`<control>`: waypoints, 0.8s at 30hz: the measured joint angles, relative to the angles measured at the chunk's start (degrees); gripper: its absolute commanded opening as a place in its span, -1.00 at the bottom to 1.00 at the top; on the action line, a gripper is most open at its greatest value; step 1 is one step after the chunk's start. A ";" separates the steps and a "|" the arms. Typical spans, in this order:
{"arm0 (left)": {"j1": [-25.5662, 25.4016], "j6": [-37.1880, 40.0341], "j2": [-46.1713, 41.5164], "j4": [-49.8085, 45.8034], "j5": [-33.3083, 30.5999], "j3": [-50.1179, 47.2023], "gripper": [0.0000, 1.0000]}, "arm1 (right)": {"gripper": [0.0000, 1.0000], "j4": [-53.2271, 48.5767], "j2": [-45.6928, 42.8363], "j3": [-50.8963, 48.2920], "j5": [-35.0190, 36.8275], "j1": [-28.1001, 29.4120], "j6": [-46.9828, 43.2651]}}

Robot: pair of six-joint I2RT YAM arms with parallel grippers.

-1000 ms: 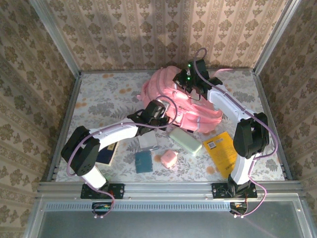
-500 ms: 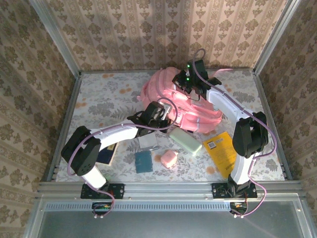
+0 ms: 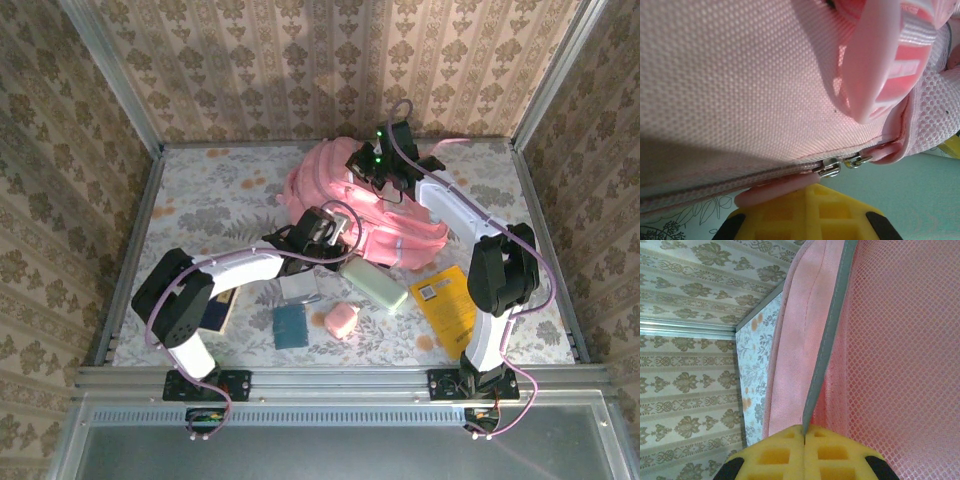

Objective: Pack the student bag

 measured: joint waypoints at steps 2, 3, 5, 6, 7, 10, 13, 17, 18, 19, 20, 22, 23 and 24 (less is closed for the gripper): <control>0.04 0.00 0.02 0.09 -0.07 0.00 -1.00 | -1.00 0.00 0.00 0.00 0.00 0.00 -0.07; 0.04 0.00 0.02 0.11 -0.11 0.00 -1.00 | -1.00 -0.04 0.00 0.02 0.02 0.00 -0.15; 0.09 0.00 0.02 0.15 -0.85 -0.07 -1.00 | -1.00 -0.55 0.00 0.33 0.31 0.15 -0.87; 0.13 0.00 0.00 0.15 -1.25 -0.17 -1.00 | -1.00 -1.09 0.00 0.57 0.57 0.24 -1.38; 0.39 0.00 -0.15 0.17 -1.70 -0.52 -1.00 | -1.00 -1.70 0.00 0.94 1.09 0.42 -2.01; 1.60 -0.02 -1.05 -0.04 -3.30 -1.95 -1.00 | -1.00 -3.34 0.33 2.27 2.27 0.98 -3.98; 2.93 -0.02 -1.84 -0.55 -4.83 -2.54 -1.00 | -1.00 -5.49 1.16 4.00 3.32 1.68 -6.14; 3.76 -0.02 -3.23 -0.96 -6.10 -2.89 -1.00 | -1.00 -8.48 2.08 6.25 5.16 2.95 -9.31; 3.80 -0.02 -3.52 -0.96 -6.16 -2.97 -1.00 | -1.00 -8.85 2.19 6.62 5.49 3.21 -9.79; 3.80 -0.02 -3.76 -1.01 -6.14 -3.02 -1.00 | -1.00 -9.18 2.23 6.91 5.70 3.50 -10.43; 3.80 -0.02 -3.87 -1.03 -6.10 -3.08 -1.00 | -1.00 -9.40 2.25 7.02 5.81 3.78 -10.91; 3.80 0.02 -3.87 -0.98 -5.44 -3.26 -1.00 | -1.00 -9.88 2.32 7.21 5.81 4.07 -11.61; 3.89 0.20 -3.87 -0.81 -4.59 -3.50 -1.00 | -1.00 -10.12 2.45 7.37 5.64 4.13 -12.07; 4.11 0.42 -3.87 -0.39 -3.37 -3.76 -1.00 | -1.00 -10.16 2.49 7.39 5.49 4.15 -12.37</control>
